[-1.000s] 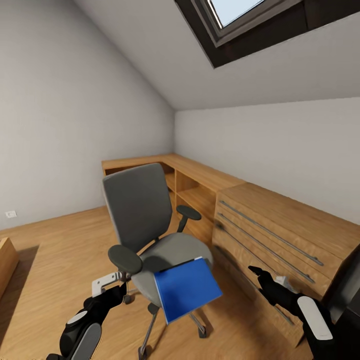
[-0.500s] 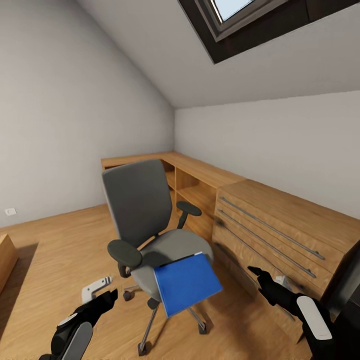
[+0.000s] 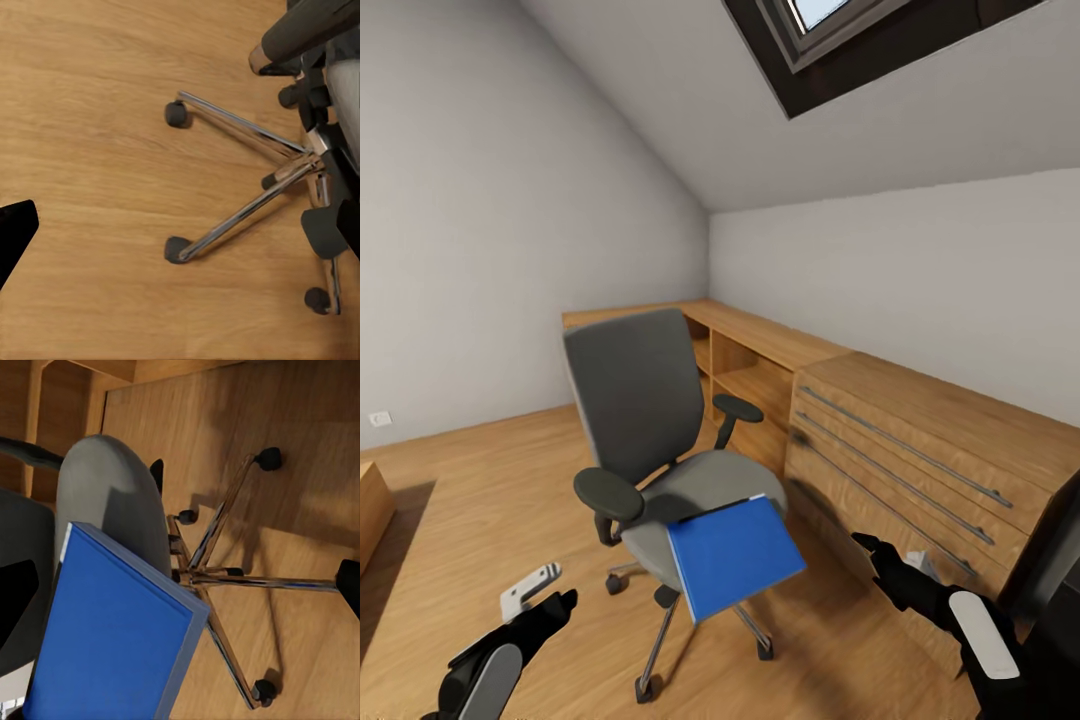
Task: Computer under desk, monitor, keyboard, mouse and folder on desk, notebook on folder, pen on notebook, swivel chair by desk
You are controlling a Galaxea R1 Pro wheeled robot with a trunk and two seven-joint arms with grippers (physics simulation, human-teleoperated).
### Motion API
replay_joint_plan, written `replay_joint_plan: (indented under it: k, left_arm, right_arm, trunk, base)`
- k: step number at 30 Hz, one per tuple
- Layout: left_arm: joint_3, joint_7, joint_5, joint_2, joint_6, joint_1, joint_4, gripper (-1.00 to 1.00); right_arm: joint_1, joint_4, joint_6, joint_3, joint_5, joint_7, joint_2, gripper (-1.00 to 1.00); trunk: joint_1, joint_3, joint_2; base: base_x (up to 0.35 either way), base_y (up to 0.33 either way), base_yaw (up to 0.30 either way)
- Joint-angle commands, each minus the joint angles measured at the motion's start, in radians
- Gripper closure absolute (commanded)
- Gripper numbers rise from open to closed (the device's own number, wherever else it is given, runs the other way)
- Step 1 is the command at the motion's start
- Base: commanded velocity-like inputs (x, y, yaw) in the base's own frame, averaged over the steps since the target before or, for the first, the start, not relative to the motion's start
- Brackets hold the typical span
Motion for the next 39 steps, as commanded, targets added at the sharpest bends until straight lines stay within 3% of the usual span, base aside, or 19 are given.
replay_joint_plan:
  k: [1, 12, 34, 39]
  left_arm:
    - [0.003, 0.008, 0.01, 0.0, 0.002, -0.001, -0.002, -1.0]
    - [0.008, 0.009, 0.012, -0.003, 0.006, -0.001, -0.086, -1.0]
    - [0.004, 0.011, 0.011, -0.005, 0.006, -0.001, -0.095, -1.0]
    - [0.004, 0.011, 0.01, -0.005, 0.006, -0.001, -0.095, -1.0]
  right_arm:
    - [-0.001, 0.0, 0.005, -0.002, -0.001, 0.001, 0.001, -1.0]
    - [0.0, 0.0, 0.004, 0.012, 0.0, 0.005, 0.002, -1.0]
    - [-0.001, -0.001, 0.008, 0.019, -0.002, 0.012, 0.002, -1.0]
    - [0.0, -0.001, 0.009, 0.019, -0.002, 0.048, 0.002, -1.0]
  trunk:
    - [0.004, -0.004, -0.008]
    - [0.046, -0.039, -0.085]
    - [0.13, -0.108, -0.239]
    - [0.149, -0.123, -0.274]
  base:
    - [0.0, 0.0, 0.0]
    - [0.0, 0.0, 0.0]
    - [0.0, 0.0, 0.0]
    - [0.0, 0.0, 0.0]
